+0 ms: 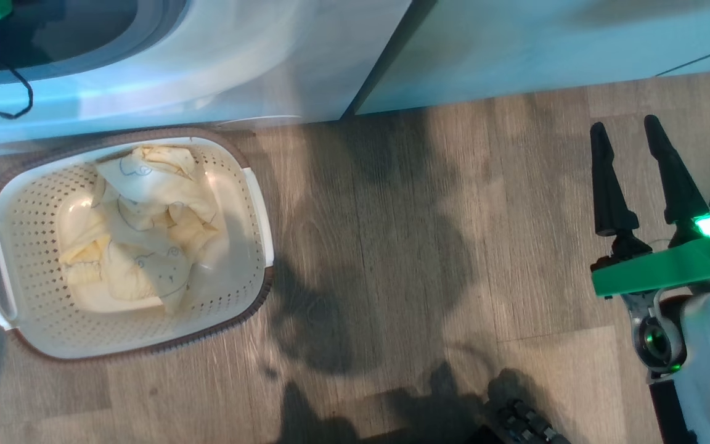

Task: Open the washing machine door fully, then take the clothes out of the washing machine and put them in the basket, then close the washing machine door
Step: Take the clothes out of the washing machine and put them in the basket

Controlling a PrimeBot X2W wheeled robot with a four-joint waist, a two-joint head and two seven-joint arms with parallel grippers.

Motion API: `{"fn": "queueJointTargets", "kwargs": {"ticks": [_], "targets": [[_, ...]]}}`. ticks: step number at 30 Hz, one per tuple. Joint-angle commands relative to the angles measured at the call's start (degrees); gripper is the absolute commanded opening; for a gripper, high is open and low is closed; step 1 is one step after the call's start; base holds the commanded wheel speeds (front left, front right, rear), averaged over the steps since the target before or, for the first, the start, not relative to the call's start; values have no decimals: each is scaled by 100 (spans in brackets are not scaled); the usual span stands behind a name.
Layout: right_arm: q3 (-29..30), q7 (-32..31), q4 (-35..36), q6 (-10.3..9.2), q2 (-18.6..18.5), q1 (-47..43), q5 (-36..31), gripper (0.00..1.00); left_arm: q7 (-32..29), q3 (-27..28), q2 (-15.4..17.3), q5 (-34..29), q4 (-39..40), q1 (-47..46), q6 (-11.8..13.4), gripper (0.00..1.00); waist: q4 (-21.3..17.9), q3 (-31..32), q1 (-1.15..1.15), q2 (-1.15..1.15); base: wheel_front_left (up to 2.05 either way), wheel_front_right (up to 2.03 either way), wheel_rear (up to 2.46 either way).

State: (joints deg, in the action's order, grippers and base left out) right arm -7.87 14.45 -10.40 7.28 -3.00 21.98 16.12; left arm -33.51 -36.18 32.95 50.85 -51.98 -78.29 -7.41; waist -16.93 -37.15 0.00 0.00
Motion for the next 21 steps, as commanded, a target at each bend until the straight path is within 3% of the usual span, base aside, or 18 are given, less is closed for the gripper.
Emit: {"fn": "queueJointTargets", "kwargs": {"ticks": [1,21], "targets": [[-56,55,162,21,12,-63,0,100,-7,-10,280,72,98,184,-8,0,12,33,0,0,0,0,0],[92,55,-2,21,13,-489,-121,100,1188,-525,633,1166,1091,1247,-8,0,314,973,0,0,0,0,0]]}}
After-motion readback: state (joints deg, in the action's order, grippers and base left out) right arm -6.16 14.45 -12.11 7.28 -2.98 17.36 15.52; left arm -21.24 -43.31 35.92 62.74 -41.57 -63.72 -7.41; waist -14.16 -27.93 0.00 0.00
